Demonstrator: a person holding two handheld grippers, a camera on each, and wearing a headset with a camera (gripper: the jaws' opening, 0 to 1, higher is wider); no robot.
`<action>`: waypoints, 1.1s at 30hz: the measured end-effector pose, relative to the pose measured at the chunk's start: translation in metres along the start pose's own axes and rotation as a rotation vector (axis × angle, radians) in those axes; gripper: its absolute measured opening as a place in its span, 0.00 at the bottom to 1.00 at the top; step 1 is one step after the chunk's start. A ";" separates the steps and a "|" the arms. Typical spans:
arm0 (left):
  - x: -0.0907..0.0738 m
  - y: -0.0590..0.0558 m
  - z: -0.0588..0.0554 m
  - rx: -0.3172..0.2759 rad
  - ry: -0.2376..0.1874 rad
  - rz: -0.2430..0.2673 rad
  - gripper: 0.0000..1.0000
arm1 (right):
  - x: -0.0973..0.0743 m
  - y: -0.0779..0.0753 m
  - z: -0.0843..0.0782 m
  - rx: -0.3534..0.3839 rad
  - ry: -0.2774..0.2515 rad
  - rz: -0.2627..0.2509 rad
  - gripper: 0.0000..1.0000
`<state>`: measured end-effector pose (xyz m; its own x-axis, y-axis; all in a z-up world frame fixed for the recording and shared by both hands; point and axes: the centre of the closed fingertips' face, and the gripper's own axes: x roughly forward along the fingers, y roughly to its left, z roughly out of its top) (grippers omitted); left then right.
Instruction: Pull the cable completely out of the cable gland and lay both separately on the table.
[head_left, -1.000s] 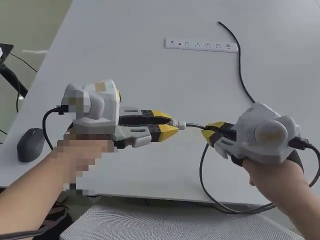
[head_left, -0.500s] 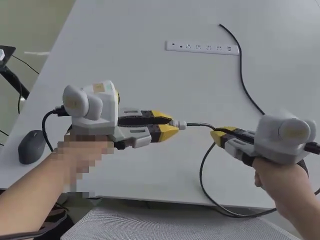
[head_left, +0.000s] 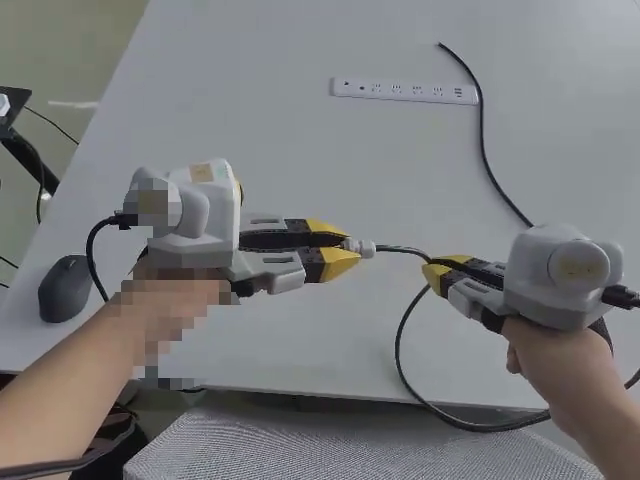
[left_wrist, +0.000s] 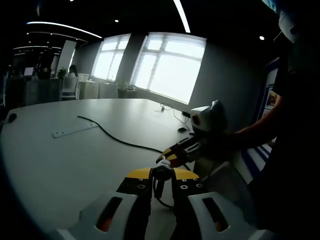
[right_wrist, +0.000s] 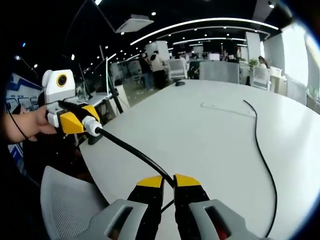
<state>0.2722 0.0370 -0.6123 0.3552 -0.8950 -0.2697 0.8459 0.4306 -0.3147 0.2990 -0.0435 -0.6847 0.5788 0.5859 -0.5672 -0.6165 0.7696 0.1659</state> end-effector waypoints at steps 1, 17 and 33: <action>0.000 -0.001 -0.001 -0.005 0.002 -0.002 0.15 | 0.000 0.000 0.000 -0.008 0.000 -0.002 0.03; 0.002 -0.002 -0.001 -0.003 0.007 -0.003 0.15 | -0.019 0.000 0.030 -0.195 -0.084 -0.010 0.05; 0.002 0.000 -0.001 -0.012 0.009 -0.002 0.15 | -0.011 0.063 0.046 -0.681 -0.019 0.152 0.14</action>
<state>0.2728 0.0356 -0.6136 0.3494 -0.8950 -0.2772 0.8420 0.4297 -0.3262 0.2781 0.0104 -0.6304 0.4651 0.6839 -0.5621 -0.8852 0.3521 -0.3041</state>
